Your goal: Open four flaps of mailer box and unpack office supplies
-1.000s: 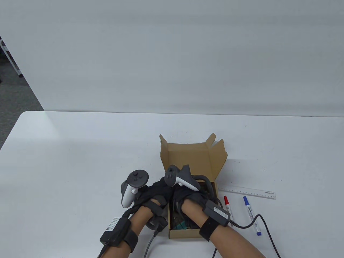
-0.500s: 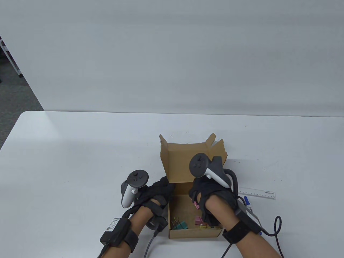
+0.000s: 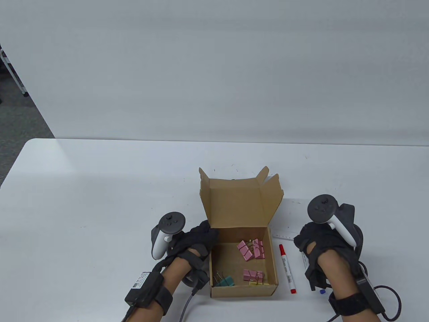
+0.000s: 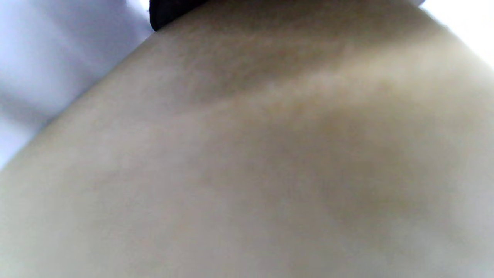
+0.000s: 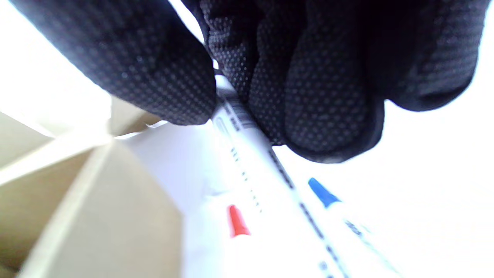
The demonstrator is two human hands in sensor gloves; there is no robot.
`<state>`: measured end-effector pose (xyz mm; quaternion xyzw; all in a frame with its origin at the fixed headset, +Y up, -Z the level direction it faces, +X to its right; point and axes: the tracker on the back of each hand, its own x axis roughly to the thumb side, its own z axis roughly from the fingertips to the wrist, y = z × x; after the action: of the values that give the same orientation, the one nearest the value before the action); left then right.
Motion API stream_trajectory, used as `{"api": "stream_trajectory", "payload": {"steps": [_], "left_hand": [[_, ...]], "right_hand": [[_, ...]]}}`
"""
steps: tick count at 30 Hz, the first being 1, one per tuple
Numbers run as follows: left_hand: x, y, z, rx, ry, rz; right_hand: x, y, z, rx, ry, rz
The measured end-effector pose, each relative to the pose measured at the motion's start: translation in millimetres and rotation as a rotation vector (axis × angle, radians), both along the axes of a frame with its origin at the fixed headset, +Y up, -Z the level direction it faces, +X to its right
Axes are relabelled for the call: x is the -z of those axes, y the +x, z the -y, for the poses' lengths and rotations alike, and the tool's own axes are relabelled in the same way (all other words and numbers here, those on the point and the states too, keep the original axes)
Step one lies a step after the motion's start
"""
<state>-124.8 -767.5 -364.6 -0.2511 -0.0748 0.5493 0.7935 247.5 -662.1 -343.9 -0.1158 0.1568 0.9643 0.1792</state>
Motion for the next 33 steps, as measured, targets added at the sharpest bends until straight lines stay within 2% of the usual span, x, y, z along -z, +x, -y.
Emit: {"api": "stream_trajectory", "payload": {"steps": [6,17,33], "left_hand": [[0,0,0,0.000,0.000,-0.001],[0,0,0,0.000,0.000,-0.002],[0,0,0,0.000,0.000,-0.002]], "right_hand": [[-3,28,30,-0.044,-0.048,0.072],[2,47,60,-0.146,-0.129,0.133],[14,66,85,-0.405,-0.169,0.224]]}}
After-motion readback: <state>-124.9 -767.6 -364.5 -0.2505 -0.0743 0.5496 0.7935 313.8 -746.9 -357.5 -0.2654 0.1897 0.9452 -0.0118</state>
